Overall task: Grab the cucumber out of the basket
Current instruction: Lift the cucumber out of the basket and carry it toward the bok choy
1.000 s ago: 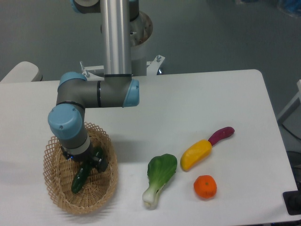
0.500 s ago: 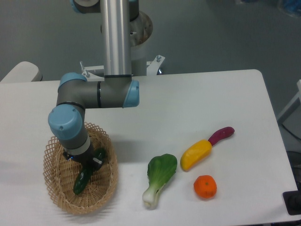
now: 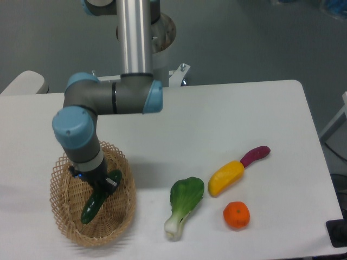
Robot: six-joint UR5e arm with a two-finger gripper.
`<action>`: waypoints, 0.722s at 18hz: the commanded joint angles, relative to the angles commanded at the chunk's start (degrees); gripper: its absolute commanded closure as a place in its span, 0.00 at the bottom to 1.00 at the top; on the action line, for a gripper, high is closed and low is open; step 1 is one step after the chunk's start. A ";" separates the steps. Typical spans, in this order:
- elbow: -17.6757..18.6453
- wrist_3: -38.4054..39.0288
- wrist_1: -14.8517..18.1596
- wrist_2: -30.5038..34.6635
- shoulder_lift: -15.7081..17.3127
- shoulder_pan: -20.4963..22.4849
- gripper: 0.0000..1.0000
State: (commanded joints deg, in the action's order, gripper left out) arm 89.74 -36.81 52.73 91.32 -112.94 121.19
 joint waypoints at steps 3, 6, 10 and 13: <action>-2.11 -6.85 4.73 0.00 0.53 4.39 0.79; -4.83 -14.31 10.80 -0.09 1.06 10.27 0.79; -7.39 -27.75 17.22 -0.26 1.76 18.62 0.79; -7.65 -37.95 18.72 -0.35 2.64 24.51 0.79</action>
State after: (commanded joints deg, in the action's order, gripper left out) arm 82.09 -74.77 71.45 90.97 -110.31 145.71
